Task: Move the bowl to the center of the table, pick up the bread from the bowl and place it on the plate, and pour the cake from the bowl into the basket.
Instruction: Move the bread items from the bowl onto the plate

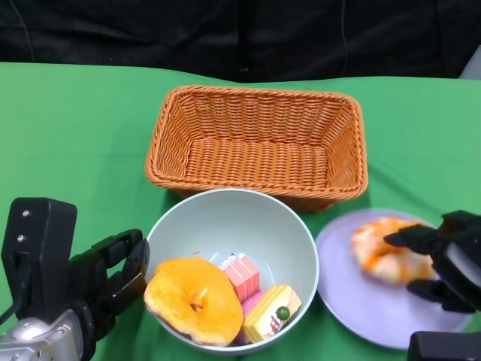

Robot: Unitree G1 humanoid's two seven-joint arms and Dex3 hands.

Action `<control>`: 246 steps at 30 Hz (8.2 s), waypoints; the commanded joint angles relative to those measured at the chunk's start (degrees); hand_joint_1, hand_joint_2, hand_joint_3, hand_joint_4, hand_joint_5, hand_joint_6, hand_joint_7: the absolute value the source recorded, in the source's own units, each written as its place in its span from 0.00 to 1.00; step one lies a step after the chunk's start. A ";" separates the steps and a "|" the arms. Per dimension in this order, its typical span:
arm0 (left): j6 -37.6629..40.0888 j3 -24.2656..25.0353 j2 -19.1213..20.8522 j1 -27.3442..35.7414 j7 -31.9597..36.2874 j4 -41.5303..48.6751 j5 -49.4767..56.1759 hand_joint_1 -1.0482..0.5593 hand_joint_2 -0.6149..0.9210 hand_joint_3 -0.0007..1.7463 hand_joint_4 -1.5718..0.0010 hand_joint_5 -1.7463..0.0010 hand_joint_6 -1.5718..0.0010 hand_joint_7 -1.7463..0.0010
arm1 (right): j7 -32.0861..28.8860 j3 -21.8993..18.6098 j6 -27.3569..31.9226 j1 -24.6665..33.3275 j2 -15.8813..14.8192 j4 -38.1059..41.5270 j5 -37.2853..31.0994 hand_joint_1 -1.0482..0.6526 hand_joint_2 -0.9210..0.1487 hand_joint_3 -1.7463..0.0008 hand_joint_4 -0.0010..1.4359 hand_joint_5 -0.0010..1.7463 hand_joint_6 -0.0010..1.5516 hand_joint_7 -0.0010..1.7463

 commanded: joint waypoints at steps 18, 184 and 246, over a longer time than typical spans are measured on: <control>-0.72 0.07 0.67 0.16 -0.33 -0.25 0.56 0.34 1.00 0.38 1.00 0.72 0.87 0.99 | 9.82 -8.59 -6.37 10.21 3.14 -23.57 15.34 0.05 0.00 0.73 0.06 0.03 0.04 0.01; -0.87 0.87 -0.09 1.83 0.56 -2.95 0.86 0.33 1.00 0.44 1.00 0.70 0.91 1.00 | -20.11 19.90 -11.18 -12.73 22.11 1.27 -4.21 0.32 0.00 0.92 0.14 0.67 0.15 0.50; -1.94 0.48 0.28 1.55 1.93 -2.32 2.08 0.35 1.00 0.46 0.99 0.75 0.89 0.99 | 8.88 15.29 -0.61 -5.89 19.96 -14.31 1.32 0.26 0.00 0.93 0.01 0.63 0.02 0.44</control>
